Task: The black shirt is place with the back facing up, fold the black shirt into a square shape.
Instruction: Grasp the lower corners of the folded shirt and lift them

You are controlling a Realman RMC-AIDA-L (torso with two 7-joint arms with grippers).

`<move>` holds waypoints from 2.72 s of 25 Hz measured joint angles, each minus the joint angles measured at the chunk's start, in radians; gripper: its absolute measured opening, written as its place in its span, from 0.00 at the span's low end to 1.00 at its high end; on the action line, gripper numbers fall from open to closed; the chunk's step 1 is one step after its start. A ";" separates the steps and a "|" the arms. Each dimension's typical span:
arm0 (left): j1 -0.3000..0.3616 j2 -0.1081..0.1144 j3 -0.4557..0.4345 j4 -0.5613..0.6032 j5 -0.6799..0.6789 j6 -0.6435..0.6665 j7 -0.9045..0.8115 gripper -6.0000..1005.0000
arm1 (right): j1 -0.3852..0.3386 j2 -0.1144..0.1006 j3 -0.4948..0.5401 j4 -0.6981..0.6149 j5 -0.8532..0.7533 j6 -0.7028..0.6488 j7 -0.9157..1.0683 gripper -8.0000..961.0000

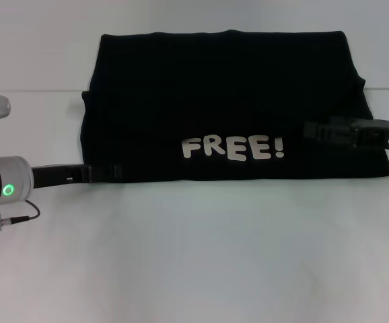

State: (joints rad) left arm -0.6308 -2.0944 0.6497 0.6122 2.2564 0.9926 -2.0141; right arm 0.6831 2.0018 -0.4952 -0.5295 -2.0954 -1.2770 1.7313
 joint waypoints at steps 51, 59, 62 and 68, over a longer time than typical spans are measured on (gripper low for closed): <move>0.013 0.021 0.059 0.069 0.051 0.013 -0.063 0.01 | -0.060 -0.043 0.001 -0.027 -0.005 0.068 0.087 0.95; 0.023 0.022 0.054 0.079 0.067 0.033 -0.063 0.02 | -0.065 -0.051 -0.001 -0.027 -0.017 0.077 0.128 0.95; 0.021 0.022 0.051 0.074 0.068 0.033 -0.063 0.02 | -0.065 -0.050 -0.001 -0.027 -0.017 0.077 0.128 0.95; 0.011 0.016 0.051 0.068 0.066 0.023 -0.077 0.04 | -0.063 -0.045 0.000 -0.027 -0.017 0.079 0.122 0.95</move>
State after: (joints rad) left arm -0.6196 -2.0788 0.7002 0.6800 2.3225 1.0152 -2.0906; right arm 0.6204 1.9564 -0.4957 -0.5568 -2.1128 -1.1980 1.8534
